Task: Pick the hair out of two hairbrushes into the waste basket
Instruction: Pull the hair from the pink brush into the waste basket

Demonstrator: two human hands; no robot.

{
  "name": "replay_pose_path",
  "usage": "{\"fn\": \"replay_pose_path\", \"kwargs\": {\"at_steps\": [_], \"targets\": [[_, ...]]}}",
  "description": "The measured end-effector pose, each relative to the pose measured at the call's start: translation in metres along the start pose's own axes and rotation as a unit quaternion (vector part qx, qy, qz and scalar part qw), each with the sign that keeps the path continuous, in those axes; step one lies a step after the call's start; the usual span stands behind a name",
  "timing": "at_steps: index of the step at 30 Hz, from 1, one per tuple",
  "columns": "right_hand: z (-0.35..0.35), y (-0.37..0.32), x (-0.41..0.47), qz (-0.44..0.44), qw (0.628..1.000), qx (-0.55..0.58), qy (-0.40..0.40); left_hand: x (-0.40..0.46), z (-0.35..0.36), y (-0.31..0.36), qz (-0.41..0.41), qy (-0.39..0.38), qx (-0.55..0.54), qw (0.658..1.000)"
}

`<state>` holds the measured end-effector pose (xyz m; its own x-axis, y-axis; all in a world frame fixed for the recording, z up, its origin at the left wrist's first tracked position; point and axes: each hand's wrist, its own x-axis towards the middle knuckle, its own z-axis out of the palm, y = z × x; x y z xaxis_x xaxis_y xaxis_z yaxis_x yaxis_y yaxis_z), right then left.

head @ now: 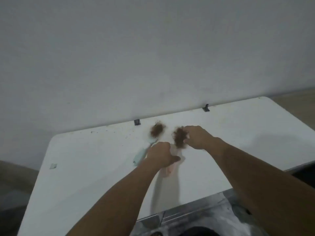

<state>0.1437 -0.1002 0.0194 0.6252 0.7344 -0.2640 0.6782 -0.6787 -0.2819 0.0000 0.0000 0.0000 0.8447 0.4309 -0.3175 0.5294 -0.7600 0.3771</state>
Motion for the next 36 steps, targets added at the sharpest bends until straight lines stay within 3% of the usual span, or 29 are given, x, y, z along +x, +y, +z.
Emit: {"fn": "replay_pose_path", "kwargs": {"at_steps": [8,12,17,20,22,29,36], "targets": [[0.017,0.009,0.004,0.022,0.998,0.053,0.012,0.016,0.023,0.003,-0.023,0.018,0.008,1.000],[0.026,0.012,0.007,0.048,0.987,0.148,0.044,0.021,0.023,0.005,-0.042,-0.025,-0.084,0.995],[0.022,0.019,-0.001,0.213,0.863,0.443,0.116,0.025,0.015,0.010,-0.031,-0.094,-0.204,0.974],[0.014,0.032,-0.011,0.251,0.784,0.557,0.109,0.025,0.013,0.018,-0.001,-0.121,-0.223,0.967],[0.009,0.045,-0.022,0.262,0.754,0.595,0.094,0.023,0.015,0.027,0.025,-0.139,-0.225,0.964],[-0.006,0.084,-0.075,0.266,0.715,0.641,0.080,0.012,0.028,0.067,0.054,-0.159,-0.228,0.959],[-0.002,0.125,-0.134,0.302,0.679,0.658,0.123,-0.011,0.048,0.128,0.065,-0.244,-0.312,0.916]]}}
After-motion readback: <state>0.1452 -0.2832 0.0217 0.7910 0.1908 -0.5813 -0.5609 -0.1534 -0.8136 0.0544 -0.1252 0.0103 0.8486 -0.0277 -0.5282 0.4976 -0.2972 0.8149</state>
